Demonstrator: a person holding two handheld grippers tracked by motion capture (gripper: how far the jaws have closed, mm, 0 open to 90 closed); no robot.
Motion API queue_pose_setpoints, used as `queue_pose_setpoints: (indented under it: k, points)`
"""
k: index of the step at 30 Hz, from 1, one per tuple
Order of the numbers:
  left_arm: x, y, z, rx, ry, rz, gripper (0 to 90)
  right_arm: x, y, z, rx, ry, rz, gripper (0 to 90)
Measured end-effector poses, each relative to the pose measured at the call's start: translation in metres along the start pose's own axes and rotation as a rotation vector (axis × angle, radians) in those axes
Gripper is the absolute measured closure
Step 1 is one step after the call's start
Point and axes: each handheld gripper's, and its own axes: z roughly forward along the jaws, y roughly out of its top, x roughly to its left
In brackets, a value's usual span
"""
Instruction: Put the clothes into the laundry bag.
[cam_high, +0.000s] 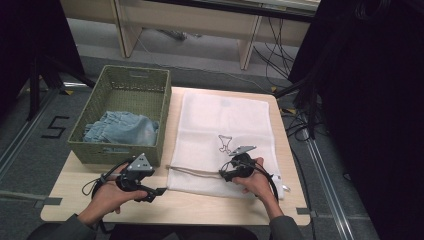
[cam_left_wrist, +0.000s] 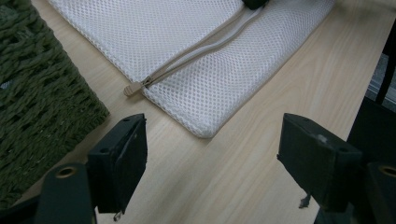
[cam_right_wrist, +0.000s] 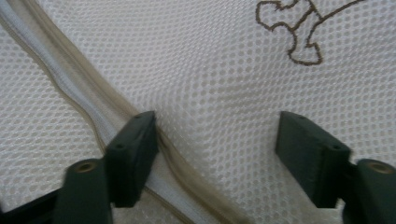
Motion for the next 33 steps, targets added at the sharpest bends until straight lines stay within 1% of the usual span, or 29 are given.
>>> queue_pose_setpoints:
  k: [1,2,3,4,5,6,7,8,9,10,11,12,13,14,15,16,17,19,21,23,24,25,26,27,29,30,31,32,33]
  points:
    - [0.001,0.001,-0.001,0.000,0.002,0.018,23.3,-0.002,0.001,-0.004,0.020,0.012,0.007,55.7]
    - [0.001,0.001,-0.001,-0.001,0.002,0.018,23.3,-0.002,0.001,-0.004,0.020,0.012,0.007,55.7]
    - [0.001,0.001,-0.001,0.000,0.002,0.020,23.4,-0.004,0.000,-0.003,-0.004,-0.009,-0.015,67.3]
    - [0.001,0.001,-0.001,0.000,0.002,0.020,23.3,-0.004,0.000,-0.003,-0.004,-0.009,-0.015,67.3]
    - [0.001,0.001,-0.001,0.000,0.001,0.019,23.3,-0.005,0.001,-0.003,0.009,-0.013,-0.023,71.0]
    - [0.001,0.001,-0.001,-0.002,0.002,0.018,23.3,-0.004,0.004,-0.005,0.029,-0.022,-0.046,78.2]
    - [0.001,0.001,-0.001,-0.003,0.003,0.018,23.3,-0.003,0.004,-0.002,0.008,-0.039,-0.050,80.5]
    - [0.001,0.001,-0.001,-0.003,0.003,0.018,23.4,-0.003,0.004,-0.002,0.008,-0.039,-0.050,80.5]
    - [0.001,0.001,-0.001,-0.002,0.004,0.019,23.4,-0.001,0.007,-0.004,0.020,-0.041,-0.046,84.6]
    - [0.001,0.001,-0.001,-0.003,0.009,0.019,23.4,-0.001,0.007,-0.004,0.020,-0.041,-0.046,84.6]
    - [0.001,0.001,-0.002,-0.006,0.013,0.018,23.4,-0.001,0.010,-0.004,0.002,-0.067,-0.064,85.6]
    - [0.001,0.001,-0.002,-0.013,0.016,-0.001,23.4,-0.001,0.010,-0.004,0.002,-0.067,-0.064,85.6]
    - [0.001,0.002,-0.003,-0.017,0.020,0.008,23.5,-0.003,0.014,-0.009,-0.010,-0.089,-0.098,86.0]
    - [0.003,0.002,-0.004,-0.024,0.018,0.014,23.5,-0.003,0.014,-0.009,-0.010,-0.089,-0.098,86.0]
    - [0.002,0.002,-0.004,-0.028,0.025,-0.005,23.5,-0.003,0.016,-0.012,-0.018,-0.098,-0.099,86.0]
    - [0.003,0.003,-0.006,-0.026,0.032,0.013,23.5,-0.003,0.018,-0.014,-0.032,-0.109,-0.100,86.0]
    - [0.004,0.003,-0.007,-0.041,0.034,-0.004,23.5,-0.003,0.020,-0.018,-0.045,-0.115,-0.099,86.0]
    - [0.004,0.004,-0.009,-0.047,0.033,0.005,23.5,-0.001,0.022,-0.020,-0.062,-0.122,-0.086,86.0]
    - [0.004,0.005,-0.011,-0.052,0.034,0.001,23.5,-0.001,0.023,-0.022,-0.061,-0.124,-0.091,86.0]
    - [0.007,0.006,-0.014,-0.077,0.032,-0.005,23.4,0.000,0.026,-0.026,-0.077,-0.124,-0.091,86.2]
    - [0.010,0.009,-0.020,-0.105,0.050,-0.037,23.0,-0.001,0.029,-0.032,-0.087,-0.128,-0.094,86.3]
    - [0.010,0.009,-0.020,-0.105,0.050,-0.037,22.5,-0.001,0.029,-0.032,-0.087,-0.128,-0.094,86.3]
    - [0.013,0.011,-0.023,-0.120,0.063,-0.034,21.7,-0.003,0.033,-0.038,-0.118,-0.132,-0.083,86.4]
    - [0.016,0.013,-0.026,-0.138,0.074,-0.052,21.7,-0.003,0.033,-0.038,-0.118,-0.132,-0.083,86.4]
    - [0.024,0.019,-0.035,-0.159,0.092,-0.053,21.1,-0.005,0.037,-0.042,-0.134,-0.133,-0.082,86.6]
    - [0.028,0.022,-0.041,-0.164,0.117,-0.043,21.1,-0.006,0.039,-0.044,-0.138,-0.135,-0.078,86.7]
    - [0.039,0.028,-0.052,-0.191,0.164,-0.049,21.1,-0.008,0.043,-0.046,-0.146,-0.133,-0.079,86.7]
    - [0.039,0.028,-0.052,-0.191,0.164,-0.049,21.1,-0.008,0.043,-0.046,-0.146,-0.133,-0.079,86.7]
    - [0.055,0.034,-0.065,-0.199,0.212,-0.064,21.1,-0.008,0.048,-0.049,-0.160,-0.134,-0.082,86.7]
